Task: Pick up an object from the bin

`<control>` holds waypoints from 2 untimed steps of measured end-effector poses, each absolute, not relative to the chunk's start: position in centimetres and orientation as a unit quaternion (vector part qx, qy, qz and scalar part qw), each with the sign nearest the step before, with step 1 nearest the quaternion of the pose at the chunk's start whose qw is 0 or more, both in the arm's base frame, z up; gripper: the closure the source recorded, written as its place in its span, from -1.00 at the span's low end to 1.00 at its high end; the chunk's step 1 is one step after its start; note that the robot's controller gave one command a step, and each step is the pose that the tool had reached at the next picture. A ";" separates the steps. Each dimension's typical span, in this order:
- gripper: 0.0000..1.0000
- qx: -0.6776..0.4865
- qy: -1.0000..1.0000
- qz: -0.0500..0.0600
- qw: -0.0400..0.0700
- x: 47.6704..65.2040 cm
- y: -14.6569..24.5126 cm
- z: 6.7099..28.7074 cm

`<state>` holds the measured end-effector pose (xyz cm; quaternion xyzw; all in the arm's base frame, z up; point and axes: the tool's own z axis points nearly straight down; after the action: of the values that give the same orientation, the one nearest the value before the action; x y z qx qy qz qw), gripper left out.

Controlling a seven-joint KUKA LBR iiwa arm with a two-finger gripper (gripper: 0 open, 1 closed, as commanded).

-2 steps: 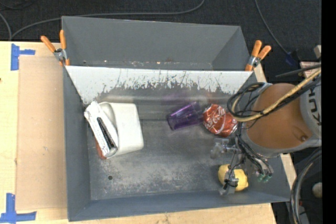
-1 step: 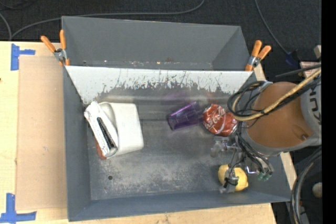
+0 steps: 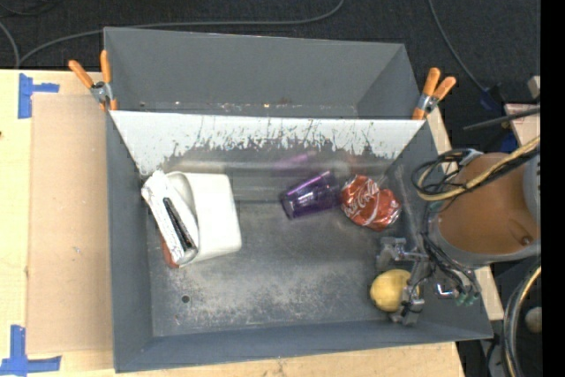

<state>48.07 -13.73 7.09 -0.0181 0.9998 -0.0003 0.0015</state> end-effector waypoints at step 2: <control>-1.00 -0.044 0.999 0.003 -0.004 47.2 -13.2 9.9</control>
Offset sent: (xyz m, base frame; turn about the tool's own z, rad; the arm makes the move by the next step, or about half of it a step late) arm -0.0091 0.0046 0.0291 -0.0504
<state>47.17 -13.17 9.90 -0.0436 0.9990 0.0027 -0.0038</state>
